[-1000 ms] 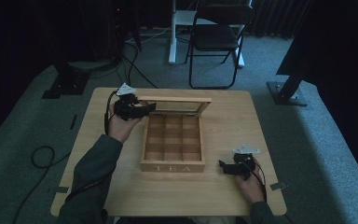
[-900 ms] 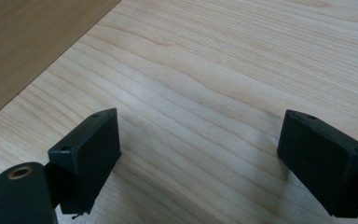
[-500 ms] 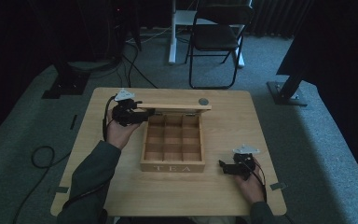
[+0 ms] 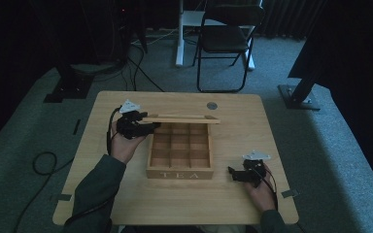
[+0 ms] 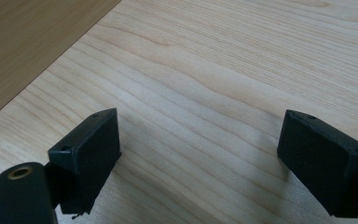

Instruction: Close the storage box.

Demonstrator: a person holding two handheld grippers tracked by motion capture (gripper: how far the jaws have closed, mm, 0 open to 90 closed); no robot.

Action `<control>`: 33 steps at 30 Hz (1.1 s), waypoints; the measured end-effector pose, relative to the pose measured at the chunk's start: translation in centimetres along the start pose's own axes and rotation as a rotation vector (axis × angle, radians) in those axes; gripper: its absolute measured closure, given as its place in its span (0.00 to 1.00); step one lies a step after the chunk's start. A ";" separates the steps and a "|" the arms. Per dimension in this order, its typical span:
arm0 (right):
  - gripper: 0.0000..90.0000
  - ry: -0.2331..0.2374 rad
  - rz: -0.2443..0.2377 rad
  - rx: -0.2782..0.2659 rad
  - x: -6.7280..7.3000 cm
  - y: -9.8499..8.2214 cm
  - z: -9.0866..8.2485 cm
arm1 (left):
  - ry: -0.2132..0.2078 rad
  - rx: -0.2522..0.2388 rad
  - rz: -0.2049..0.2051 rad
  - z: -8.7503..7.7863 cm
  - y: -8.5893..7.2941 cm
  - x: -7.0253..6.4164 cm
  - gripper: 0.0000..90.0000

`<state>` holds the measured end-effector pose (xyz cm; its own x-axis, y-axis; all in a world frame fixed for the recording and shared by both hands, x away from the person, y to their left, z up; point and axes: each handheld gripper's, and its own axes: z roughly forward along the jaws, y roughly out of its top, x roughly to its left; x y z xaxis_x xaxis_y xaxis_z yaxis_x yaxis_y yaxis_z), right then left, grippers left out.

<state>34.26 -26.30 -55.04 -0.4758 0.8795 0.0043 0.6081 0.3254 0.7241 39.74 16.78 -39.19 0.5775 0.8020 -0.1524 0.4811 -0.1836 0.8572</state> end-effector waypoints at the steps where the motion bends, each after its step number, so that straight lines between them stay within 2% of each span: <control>1: 0.14 0.000 0.000 0.000 0.0 0.0 0.0 | -0.002 0.001 -0.003 0.0 -0.2 -0.1 0.34; 8: 0.14 0.000 -0.001 0.000 0.0 0.0 0.0 | 0.008 -0.005 -0.008 -0.1 -1.1 -0.4 0.34; 18: 0.14 0.000 -0.003 0.001 0.0 0.0 0.0 | 0.050 0.004 0.002 -0.3 -1.6 -1.0 0.34; 33: 0.14 0.000 -0.002 0.000 0.0 0.0 0.0 | 0.033 0.022 -0.015 -0.4 -2.5 -1.1 0.33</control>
<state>34.26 -26.31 -55.04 -0.4771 0.8788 0.0033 0.6074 0.3270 0.7240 37.65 16.62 -41.01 0.5481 0.8231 -0.1487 0.5044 -0.1834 0.8438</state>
